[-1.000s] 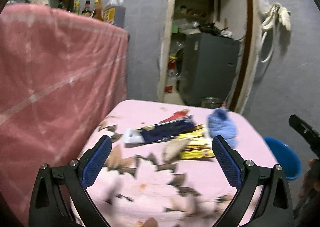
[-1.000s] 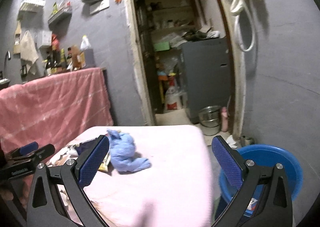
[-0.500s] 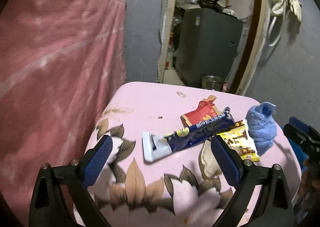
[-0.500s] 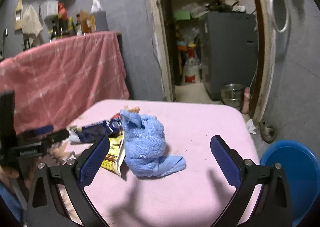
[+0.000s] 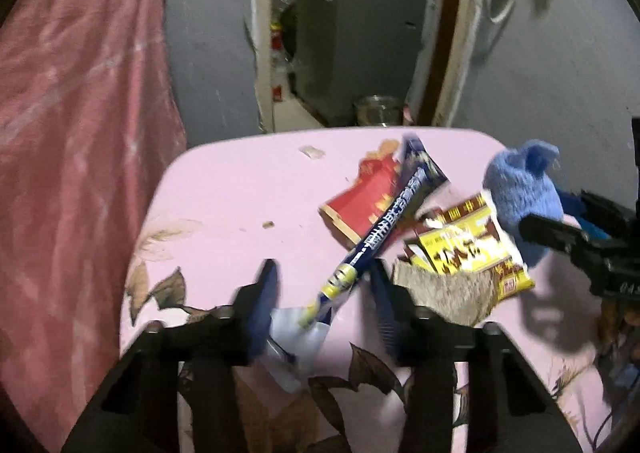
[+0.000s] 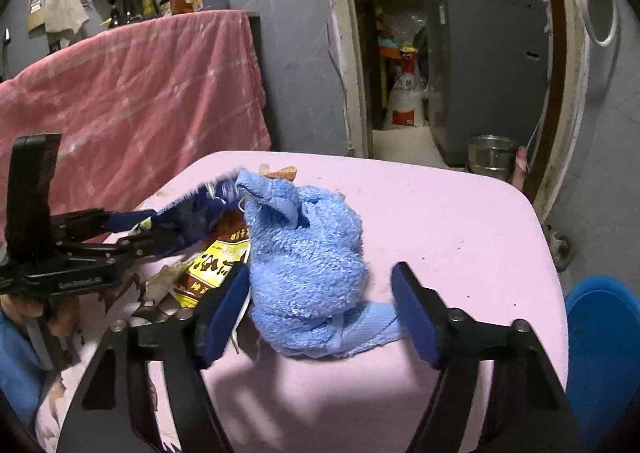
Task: Collect trash
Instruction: 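Grasp the blue toothpaste tube with the left tool while the right tool grasps the blue towel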
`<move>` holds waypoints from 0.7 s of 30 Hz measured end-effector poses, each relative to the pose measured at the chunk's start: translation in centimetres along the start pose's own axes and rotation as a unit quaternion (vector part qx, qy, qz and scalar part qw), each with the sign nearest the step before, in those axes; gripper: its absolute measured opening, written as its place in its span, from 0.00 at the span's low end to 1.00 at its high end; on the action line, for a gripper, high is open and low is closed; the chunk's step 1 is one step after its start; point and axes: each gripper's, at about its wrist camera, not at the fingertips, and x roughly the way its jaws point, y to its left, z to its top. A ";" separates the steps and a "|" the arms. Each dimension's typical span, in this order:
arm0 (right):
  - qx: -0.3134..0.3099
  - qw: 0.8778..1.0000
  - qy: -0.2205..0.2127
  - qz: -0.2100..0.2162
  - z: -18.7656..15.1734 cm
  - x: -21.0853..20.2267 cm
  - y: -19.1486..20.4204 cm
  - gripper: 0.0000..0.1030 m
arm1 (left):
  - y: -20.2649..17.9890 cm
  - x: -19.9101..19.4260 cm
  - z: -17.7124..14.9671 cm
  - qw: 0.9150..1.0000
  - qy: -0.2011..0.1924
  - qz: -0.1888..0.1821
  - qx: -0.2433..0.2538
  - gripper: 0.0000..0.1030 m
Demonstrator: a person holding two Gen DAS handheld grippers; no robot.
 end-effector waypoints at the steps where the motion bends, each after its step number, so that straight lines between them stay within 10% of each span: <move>1: 0.001 1.000 0.001 0.003 0.1 0.1 0.1 0.59 | 0.0 0.0 -0.1 1.000 0.004 -0.004 0.000 0.25; 6: 0.003 1.000 0.005 0.015 -0.2 0.1 0.4 0.48 | -0.1 -0.5 -0.6 1.000 0.007 -0.019 -0.010 0.07; 21: 0.021 0.996 -0.091 0.002 -1.0 -5.4 -0.5 0.39 | -6.2 -6.2 -1.0 0.994 -0.092 -0.003 -0.050 0.03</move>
